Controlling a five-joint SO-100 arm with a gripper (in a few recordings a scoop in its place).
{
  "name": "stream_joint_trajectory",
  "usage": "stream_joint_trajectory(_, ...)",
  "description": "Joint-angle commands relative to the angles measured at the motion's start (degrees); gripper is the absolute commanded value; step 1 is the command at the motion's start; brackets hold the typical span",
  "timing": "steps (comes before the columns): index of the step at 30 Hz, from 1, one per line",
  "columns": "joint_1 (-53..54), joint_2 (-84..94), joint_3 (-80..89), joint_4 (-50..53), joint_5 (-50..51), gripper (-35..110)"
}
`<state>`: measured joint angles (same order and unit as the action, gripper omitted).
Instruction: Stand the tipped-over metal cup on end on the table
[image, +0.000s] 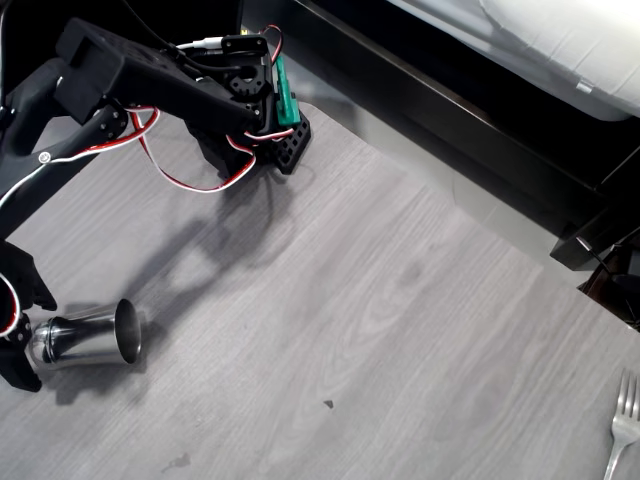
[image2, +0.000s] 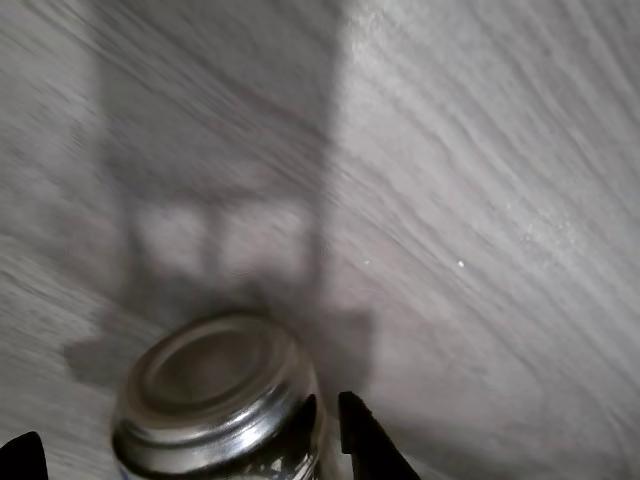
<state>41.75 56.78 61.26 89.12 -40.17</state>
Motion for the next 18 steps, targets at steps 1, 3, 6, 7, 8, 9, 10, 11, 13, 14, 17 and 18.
stream_joint_trajectory(1, -0.35, 0.18, -2.02, -0.62, 0.35, 35)
stream_joint_trajectory(3, -0.62, -0.18, -2.02, -0.62, 0.44, 35)
stream_joint_trajectory(6, -1.14, -0.44, -2.02, -0.97, 0.70, 35)
stream_joint_trajectory(7, -1.23, -0.53, -2.02, -1.05, 0.79, 34)
stream_joint_trajectory(8, -1.41, -0.62, -2.02, -1.14, 0.79, 32)
stream_joint_trajectory(9, -1.49, -0.79, -2.02, -1.32, 0.79, 24)
stream_joint_trajectory(10, -1.58, -0.88, -2.02, -1.49, 0.88, 14)
stream_joint_trajectory(11, -1.67, -0.88, -2.02, -1.58, 0.88, 5)
stream_joint_trajectory(13, -1.76, -0.97, -2.02, -2.02, 1.14, 0)
stream_joint_trajectory(14, -1.85, -1.05, -2.02, -2.11, 1.23, 0)
stream_joint_trajectory(17, -2.02, -1.05, -2.02, -2.29, 1.49, 0)
stream_joint_trajectory(18, -2.02, -1.05, -2.02, -2.29, 1.58, 0)
